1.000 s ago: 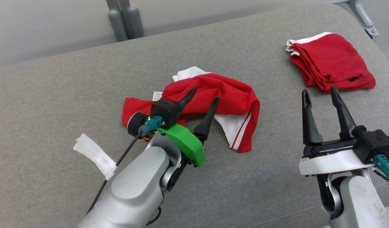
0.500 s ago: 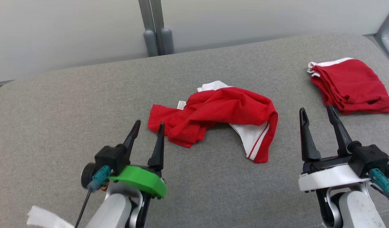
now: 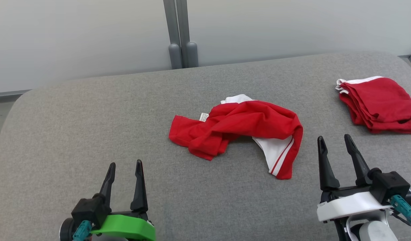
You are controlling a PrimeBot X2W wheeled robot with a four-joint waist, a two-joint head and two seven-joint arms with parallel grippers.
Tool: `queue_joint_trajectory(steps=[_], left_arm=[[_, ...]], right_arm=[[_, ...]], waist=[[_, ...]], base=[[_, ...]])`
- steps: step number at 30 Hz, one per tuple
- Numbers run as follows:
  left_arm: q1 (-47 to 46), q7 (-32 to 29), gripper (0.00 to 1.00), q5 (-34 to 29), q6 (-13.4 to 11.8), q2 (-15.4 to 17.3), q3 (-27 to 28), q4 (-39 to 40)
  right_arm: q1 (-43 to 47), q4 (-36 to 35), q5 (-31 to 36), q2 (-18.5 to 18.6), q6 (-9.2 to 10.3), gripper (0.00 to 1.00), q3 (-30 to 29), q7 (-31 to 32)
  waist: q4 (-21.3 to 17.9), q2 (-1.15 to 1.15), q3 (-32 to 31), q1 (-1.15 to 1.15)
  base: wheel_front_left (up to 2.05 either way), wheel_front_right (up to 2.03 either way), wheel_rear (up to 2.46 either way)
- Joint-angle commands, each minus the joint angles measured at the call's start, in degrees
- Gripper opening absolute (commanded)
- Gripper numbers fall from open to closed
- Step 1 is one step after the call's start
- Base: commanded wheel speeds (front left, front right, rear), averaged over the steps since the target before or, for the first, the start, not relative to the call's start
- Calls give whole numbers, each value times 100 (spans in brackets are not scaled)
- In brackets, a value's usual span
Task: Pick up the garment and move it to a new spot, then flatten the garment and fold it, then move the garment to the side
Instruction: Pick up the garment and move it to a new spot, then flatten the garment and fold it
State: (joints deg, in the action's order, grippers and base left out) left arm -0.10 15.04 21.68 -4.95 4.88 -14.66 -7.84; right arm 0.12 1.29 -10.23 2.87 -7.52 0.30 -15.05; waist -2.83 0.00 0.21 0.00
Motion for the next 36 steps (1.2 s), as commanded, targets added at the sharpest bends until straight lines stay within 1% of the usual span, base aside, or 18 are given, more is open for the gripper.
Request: queue_joint_trajectory(steps=[1,8,17,23,36], left_arm=[[109,18,100,-68,46,-26,67,16],[205,18,100,-278,201,-140,245,-29],[224,18,100,-338,278,-188,375,-33],[227,19,100,-366,297,-196,401,-47],[177,19,100,-280,224,-196,301,-59]], right_arm=[[84,36,-17,5,6,100,17,-18],[71,252,47,5,6,100,96,-18],[40,445,66,5,6,100,177,-18],[37,441,63,5,6,100,177,-18],[14,456,96,5,6,100,142,-18]], waist=[[24,0,-17,0],[78,0,-68,0],[80,0,-97,0],[85,0,-83,0],[131,0,-10,0]], base=[[0,0,0],[0,0,0],[0,0,0],[0,0,0],[0,0,0]])
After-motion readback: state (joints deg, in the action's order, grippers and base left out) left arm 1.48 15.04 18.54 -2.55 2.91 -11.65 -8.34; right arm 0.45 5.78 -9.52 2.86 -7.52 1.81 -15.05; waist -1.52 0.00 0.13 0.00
